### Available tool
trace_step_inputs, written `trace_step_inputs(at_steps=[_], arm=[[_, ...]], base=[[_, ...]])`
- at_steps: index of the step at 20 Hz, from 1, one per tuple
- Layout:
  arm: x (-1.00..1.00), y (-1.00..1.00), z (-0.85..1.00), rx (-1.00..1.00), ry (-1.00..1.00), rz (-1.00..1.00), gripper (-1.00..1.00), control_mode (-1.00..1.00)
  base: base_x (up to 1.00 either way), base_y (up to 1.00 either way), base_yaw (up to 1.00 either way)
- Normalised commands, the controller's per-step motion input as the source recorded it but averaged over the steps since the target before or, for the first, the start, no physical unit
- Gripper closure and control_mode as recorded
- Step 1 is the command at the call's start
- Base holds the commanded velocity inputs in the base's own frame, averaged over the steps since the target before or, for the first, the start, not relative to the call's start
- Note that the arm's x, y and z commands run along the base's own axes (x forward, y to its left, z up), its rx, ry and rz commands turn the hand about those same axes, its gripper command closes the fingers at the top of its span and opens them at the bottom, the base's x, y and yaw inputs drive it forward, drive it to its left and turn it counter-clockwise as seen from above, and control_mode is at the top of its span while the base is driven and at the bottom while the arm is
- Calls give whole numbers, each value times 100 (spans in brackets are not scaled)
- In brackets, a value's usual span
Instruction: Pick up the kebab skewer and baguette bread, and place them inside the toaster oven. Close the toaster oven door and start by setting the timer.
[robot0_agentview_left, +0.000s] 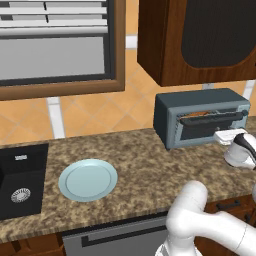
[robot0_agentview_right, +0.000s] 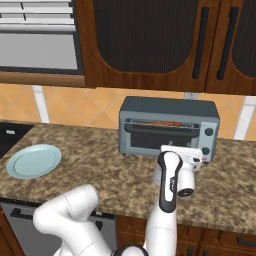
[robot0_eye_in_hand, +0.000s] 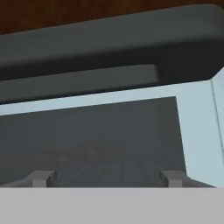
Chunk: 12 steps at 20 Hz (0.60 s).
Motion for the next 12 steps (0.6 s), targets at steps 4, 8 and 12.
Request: trace_step_inputs(at_steps=[4, 8, 12], arm=[[26, 6, 0, 0, -4, 0, -100, -100], [28, 7, 1, 0, -3, 0, -100, -100], [24, 4, 0, 0, 0, 0, -100, -100]], base=[[0, 0, 0], [0, 0, 0], [0, 0, 0]])
